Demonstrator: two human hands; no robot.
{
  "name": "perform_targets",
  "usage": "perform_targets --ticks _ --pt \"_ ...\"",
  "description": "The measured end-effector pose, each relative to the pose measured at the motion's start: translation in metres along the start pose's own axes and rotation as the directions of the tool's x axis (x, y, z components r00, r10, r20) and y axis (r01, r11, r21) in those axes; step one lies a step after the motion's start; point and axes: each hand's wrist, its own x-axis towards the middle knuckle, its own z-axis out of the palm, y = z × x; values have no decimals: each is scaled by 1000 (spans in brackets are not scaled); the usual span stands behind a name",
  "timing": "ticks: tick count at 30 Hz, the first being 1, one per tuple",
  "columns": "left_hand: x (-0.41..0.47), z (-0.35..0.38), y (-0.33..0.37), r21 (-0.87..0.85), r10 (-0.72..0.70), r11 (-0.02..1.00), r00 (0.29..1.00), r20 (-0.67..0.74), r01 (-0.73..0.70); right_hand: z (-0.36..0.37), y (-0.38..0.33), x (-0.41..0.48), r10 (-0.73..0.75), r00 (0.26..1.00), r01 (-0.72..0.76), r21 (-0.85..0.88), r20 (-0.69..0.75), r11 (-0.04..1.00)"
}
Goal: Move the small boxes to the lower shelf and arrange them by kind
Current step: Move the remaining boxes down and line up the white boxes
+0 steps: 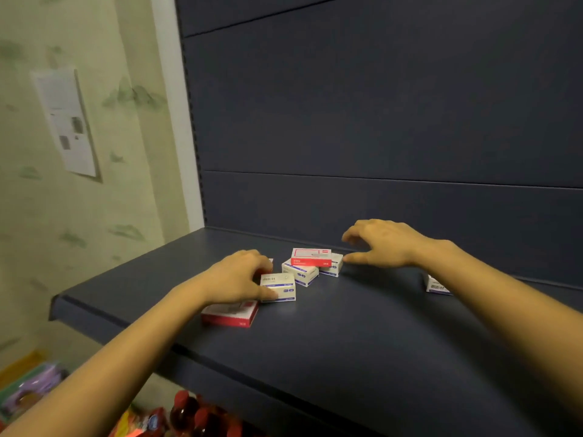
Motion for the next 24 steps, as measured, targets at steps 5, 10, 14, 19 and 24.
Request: perform_targets --ticks 5,10,14,19,24 --pt "9 1 -20 -40 109 993 993 -41 -111 13 -20 12 52 997 -57 101 49 993" --pt "5 -10 -33 -96 210 966 942 -261 -242 26 -36 27 93 994 -99 117 50 988" --pt "3 -9 -35 -128 251 941 899 -360 -314 38 -44 29 142 990 -141 86 -14 986" --pt "7 -5 -17 -191 288 900 863 -414 -392 34 -40 -3 219 958 -212 57 -188 976" --pt "12 0 39 -318 338 792 808 -483 -522 10 -13 -79 338 902 -339 46 -269 940"
